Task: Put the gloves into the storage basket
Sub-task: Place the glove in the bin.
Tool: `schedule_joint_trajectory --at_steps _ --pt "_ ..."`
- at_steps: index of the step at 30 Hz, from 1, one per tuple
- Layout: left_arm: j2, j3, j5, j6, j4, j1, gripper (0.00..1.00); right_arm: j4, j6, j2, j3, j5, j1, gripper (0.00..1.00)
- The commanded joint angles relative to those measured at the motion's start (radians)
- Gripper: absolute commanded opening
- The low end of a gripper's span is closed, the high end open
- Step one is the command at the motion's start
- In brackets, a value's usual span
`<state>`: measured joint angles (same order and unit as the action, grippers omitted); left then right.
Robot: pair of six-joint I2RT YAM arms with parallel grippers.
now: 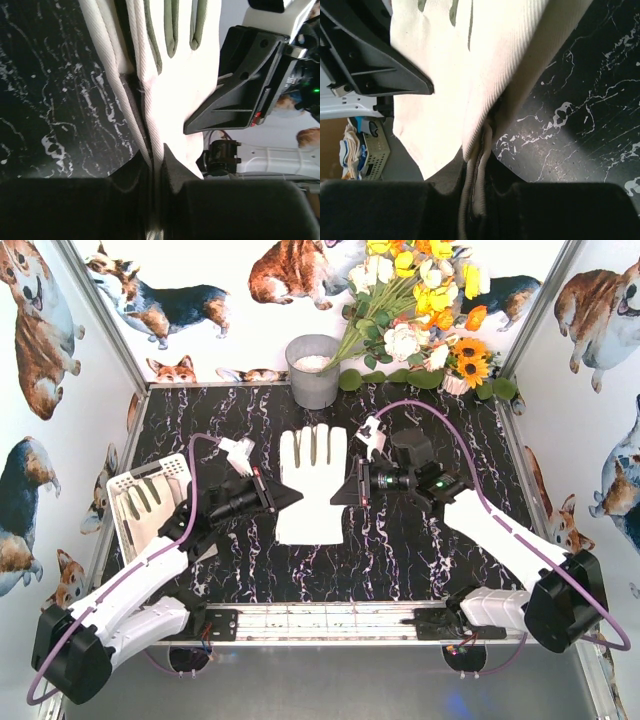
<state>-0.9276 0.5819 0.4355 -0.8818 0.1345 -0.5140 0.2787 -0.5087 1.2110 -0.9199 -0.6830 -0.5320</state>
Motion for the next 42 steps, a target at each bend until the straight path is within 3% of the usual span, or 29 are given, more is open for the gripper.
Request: schedule_joint_trajectory --at_steps 1,6,11,15,18,21,27,34,42 --pt "0.019 0.047 -0.107 0.075 -0.152 0.005 0.0 0.05 0.017 0.021 -0.028 0.121 -0.003 0.0" --pt "0.018 0.108 -0.177 0.128 -0.295 0.005 0.0 0.036 -0.026 0.056 -0.032 0.173 -0.013 0.0" --pt "-0.007 0.204 -0.257 0.191 -0.443 0.016 0.0 0.025 -0.044 0.11 -0.058 0.217 -0.046 0.13" --pt "-0.03 0.264 -0.269 0.233 -0.546 0.054 0.0 0.003 -0.052 0.144 -0.069 0.221 -0.057 0.36" --pt "-0.036 0.301 -0.286 0.277 -0.648 0.092 0.0 0.009 -0.04 0.145 -0.073 0.252 -0.057 0.62" --pt "-0.041 0.327 -0.302 0.318 -0.737 0.149 0.0 0.042 -0.016 0.126 -0.075 0.3 -0.057 0.74" --pt "-0.066 0.396 -0.275 0.408 -0.883 0.325 0.0 0.075 0.024 0.069 -0.037 0.376 -0.046 0.79" --pt "-0.078 0.457 -0.238 0.482 -0.992 0.523 0.0 0.075 0.038 0.026 0.025 0.337 0.014 0.8" --pt "-0.088 0.485 -0.238 0.548 -1.049 0.656 0.0 0.042 0.036 -0.008 0.088 0.286 0.062 0.8"
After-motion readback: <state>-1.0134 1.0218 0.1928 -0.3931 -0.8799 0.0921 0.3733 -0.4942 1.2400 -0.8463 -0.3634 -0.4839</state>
